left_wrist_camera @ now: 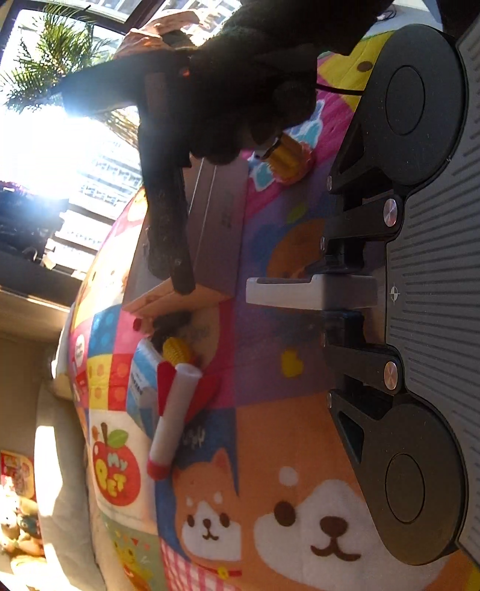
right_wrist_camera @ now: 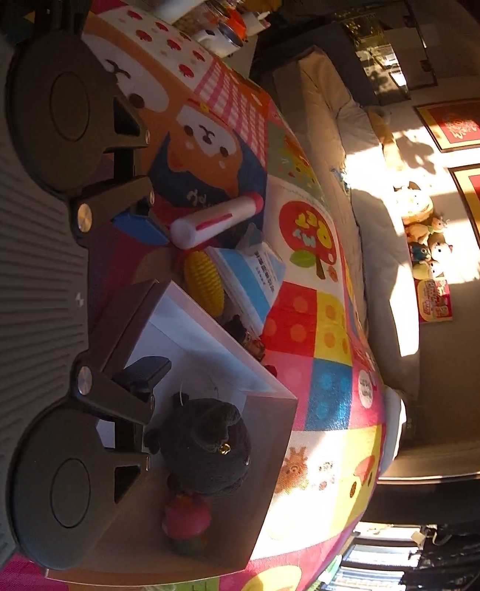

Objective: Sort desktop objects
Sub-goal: 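Carry the charger with the left tool while the right tool moves toward the yellow pudding toy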

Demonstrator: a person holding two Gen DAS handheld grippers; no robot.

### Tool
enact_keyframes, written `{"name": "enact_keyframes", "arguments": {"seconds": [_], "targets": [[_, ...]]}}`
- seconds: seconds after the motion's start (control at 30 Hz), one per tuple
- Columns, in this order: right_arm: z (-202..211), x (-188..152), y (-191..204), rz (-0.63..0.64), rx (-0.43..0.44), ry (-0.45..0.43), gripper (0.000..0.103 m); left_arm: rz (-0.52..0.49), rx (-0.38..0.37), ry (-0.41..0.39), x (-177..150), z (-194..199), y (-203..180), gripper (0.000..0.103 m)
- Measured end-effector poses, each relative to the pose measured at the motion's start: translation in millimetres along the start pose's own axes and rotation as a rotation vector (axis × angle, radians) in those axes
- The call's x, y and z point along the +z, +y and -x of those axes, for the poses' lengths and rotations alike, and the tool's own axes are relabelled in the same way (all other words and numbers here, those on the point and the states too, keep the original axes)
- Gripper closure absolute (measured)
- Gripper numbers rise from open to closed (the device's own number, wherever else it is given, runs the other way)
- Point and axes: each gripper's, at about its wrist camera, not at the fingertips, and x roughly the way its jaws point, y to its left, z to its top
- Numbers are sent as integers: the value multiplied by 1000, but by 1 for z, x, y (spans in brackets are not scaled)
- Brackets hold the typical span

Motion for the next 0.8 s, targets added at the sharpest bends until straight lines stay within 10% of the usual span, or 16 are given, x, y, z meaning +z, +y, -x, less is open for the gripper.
{"name": "enact_keyframes", "arguments": {"seconds": [0.23, 0.37, 0.5, 0.8], "targets": [[68, -27, -11, 12, -44, -79, 25, 38, -42, 40, -1, -7, 0, 79], [128, -49, -23, 28, -157, -237, 0, 29, 79, 44, 4, -14, 9, 61], [151, -81, -31, 93, -297, -238, 0, 16, 251, 24, 9, -13, 18, 44], [136, -142, -55, -75, -327, -96, 0, 68, 102, 110, 1, 2, -9, 9]]}}
